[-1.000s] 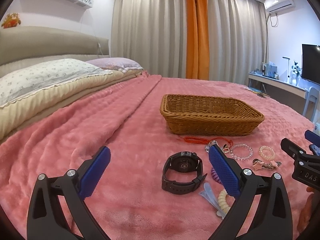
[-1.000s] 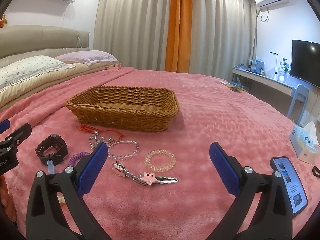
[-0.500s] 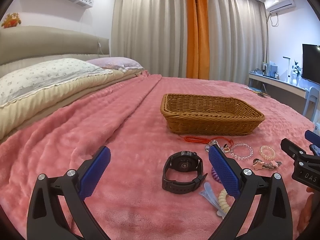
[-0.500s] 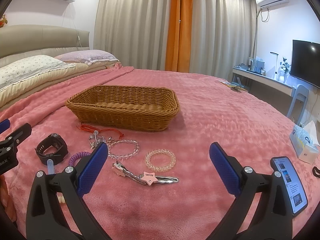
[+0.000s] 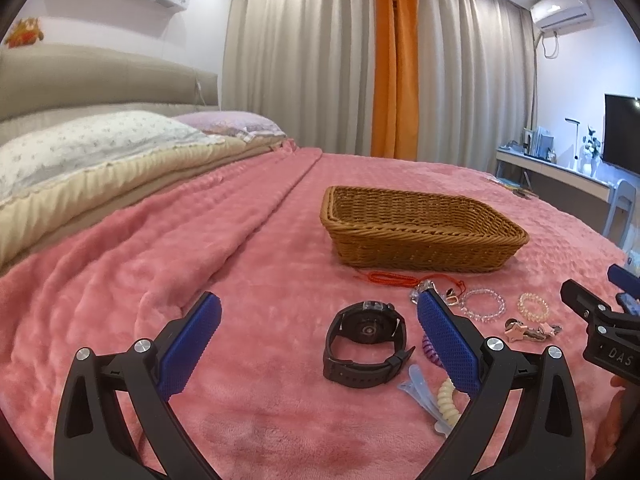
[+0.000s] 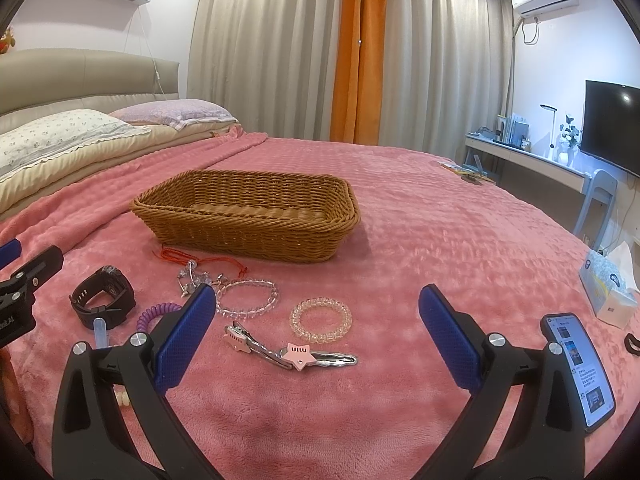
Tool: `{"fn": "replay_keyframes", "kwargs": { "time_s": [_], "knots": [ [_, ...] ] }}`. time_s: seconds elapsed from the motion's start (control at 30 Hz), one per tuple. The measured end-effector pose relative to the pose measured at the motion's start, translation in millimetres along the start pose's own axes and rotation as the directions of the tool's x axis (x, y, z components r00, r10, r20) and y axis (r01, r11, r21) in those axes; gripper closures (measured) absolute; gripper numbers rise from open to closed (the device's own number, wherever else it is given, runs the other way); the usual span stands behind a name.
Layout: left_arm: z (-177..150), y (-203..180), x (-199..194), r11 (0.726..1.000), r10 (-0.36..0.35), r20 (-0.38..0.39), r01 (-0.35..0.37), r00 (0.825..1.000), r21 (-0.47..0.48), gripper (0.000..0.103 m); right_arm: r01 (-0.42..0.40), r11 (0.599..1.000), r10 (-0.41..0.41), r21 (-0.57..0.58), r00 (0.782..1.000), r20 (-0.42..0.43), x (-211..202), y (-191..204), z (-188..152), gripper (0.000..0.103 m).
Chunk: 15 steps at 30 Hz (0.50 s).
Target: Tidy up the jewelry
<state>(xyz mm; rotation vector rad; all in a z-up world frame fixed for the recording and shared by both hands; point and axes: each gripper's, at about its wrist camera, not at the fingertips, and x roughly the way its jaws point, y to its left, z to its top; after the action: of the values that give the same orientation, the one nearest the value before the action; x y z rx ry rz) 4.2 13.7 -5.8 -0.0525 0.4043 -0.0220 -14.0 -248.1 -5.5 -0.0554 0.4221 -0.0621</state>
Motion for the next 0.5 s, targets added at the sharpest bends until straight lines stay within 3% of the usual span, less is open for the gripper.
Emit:
{"fn": "replay_keyframes", "kwargs": {
  "time_s": [0.13, 0.37, 0.5],
  "knots": [
    [-3, 9, 1, 0.999, -0.009, -0.005, 0.009, 1.0, -0.045, 0.008, -0.004, 1.0, 0.004, 0.003, 1.0, 0.009, -1, 0, 0, 0.006],
    [-5, 7, 0, 0.999, 0.0, 0.0, 0.0, 1.0, -0.037, 0.008, -0.006, 0.999, 0.004, 0.045, 0.999, 0.042, -5, -9, -3, 0.006],
    [-1, 5, 4, 0.999, -0.038, -0.052, 0.037, 0.998, -0.026, 0.008, -0.018, 0.996, 0.019, 0.084, 1.0, -0.007, -3, -20, 2, 0.006]
  ]
}}
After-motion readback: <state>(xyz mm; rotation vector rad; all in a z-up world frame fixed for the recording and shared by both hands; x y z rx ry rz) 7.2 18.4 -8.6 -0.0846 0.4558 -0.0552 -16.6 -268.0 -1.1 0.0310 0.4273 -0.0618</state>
